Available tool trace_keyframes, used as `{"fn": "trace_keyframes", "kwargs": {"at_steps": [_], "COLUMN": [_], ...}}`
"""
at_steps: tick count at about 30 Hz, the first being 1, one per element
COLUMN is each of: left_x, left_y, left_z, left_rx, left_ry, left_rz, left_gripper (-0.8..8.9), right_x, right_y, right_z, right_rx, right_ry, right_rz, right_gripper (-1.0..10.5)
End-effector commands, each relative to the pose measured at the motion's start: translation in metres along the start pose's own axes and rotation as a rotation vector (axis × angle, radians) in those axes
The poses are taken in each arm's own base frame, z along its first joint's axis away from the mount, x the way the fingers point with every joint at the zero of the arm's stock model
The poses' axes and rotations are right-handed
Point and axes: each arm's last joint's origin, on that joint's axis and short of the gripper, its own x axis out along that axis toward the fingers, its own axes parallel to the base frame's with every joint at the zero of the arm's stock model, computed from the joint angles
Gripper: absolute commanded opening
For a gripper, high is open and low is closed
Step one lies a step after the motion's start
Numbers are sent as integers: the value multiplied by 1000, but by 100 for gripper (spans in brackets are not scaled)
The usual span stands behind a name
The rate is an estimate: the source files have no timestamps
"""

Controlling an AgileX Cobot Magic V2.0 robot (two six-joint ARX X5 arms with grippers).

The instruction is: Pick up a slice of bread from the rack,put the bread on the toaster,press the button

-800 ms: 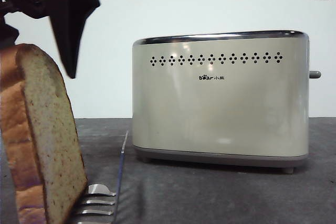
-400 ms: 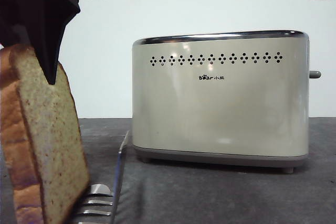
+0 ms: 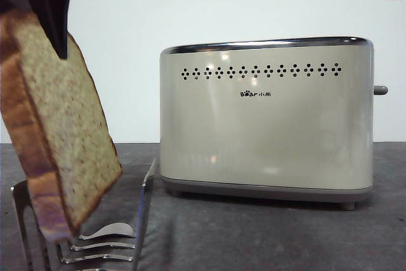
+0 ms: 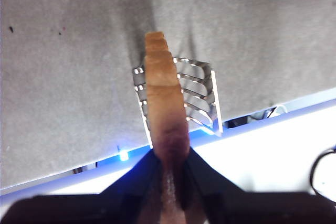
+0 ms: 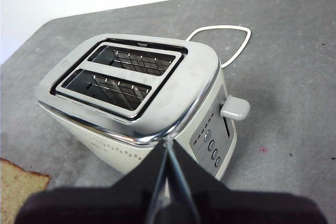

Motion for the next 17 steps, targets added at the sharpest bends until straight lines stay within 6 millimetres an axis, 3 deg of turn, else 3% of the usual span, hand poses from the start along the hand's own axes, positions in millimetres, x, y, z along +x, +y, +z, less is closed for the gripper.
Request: {"fn": "trace_keyframes", "kwargs": {"at_steps": [1,9,17], "left_x": [-12,-73,-150], "left_y": [0,-11,-33], "left_z": [-6,-16,-23], "left_rx": [26,508,1077], "left_ry": [-34,-154,-459], "left_rz": [-37,-94,-98], "left_gripper": [-13,-13,-13], "right_x": [-2,-2,-2], "right_y": [1,1,1], "right_z": [2,1,-2], "right_rx": [-8,-7,4], "right_ry": [-9,-6,21], "right_rz": [4,3,-1], "right_gripper": [0,0,0]}}
